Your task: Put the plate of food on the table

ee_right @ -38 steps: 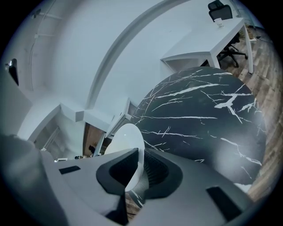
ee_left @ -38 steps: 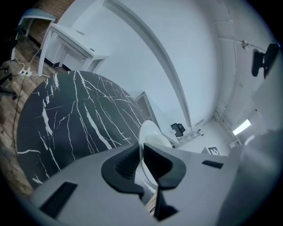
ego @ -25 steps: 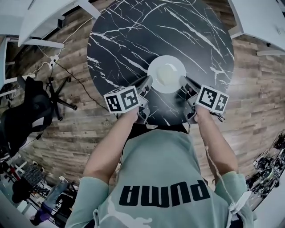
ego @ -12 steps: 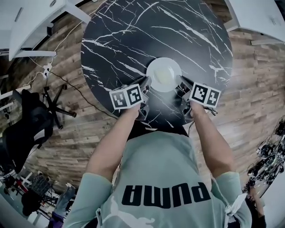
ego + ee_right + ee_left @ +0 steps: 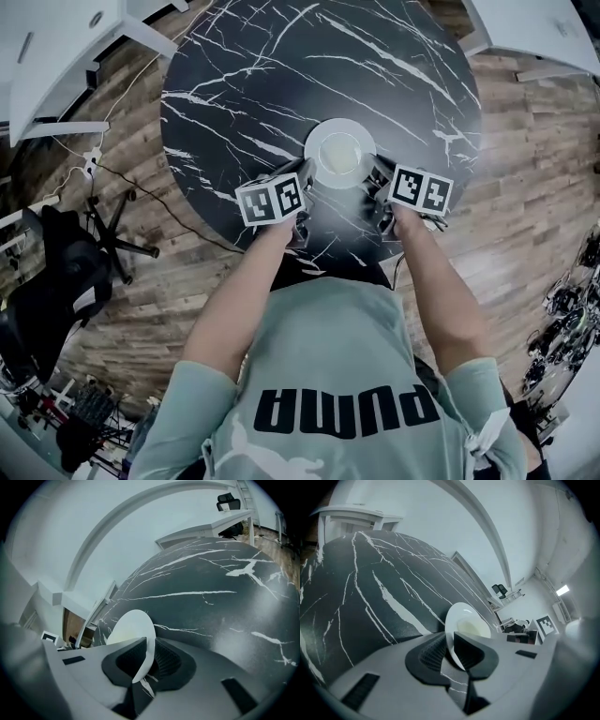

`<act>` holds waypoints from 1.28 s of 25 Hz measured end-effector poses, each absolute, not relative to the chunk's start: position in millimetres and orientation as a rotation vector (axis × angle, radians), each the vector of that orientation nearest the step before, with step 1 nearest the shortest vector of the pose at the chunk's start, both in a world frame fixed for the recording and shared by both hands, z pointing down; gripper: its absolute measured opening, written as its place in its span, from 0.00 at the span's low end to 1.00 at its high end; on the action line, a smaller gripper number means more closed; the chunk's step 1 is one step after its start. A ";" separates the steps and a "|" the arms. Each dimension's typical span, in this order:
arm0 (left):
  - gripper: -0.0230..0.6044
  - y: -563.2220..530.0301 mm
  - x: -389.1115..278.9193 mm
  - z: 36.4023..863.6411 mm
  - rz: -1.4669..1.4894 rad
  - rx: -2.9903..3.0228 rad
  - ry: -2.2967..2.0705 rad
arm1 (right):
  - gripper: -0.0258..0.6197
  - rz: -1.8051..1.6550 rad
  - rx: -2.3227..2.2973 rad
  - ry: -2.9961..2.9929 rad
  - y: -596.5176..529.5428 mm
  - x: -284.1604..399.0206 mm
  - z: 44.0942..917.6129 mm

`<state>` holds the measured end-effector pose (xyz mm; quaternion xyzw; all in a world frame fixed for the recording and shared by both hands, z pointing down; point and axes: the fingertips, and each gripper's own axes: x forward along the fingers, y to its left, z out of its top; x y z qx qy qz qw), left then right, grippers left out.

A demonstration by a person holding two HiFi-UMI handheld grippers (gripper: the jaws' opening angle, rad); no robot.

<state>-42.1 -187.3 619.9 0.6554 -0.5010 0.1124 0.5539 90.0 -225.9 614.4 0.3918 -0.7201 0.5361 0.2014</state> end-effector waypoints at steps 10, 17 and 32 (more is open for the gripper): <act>0.15 -170.3 -66.3 600.0 0.387 1.691 -1.219 | 0.11 1.270 1.235 -2.077 -219.3 112.4 581.1; 0.05 -130.6 -66.9 525.7 0.436 1.977 -1.117 | 0.06 1.068 1.351 -2.159 -164.6 91.3 514.1; 0.05 -52.4 -107.5 386.9 0.369 2.435 -0.886 | 0.05 0.749 1.732 -2.169 -72.5 21.8 383.1</act>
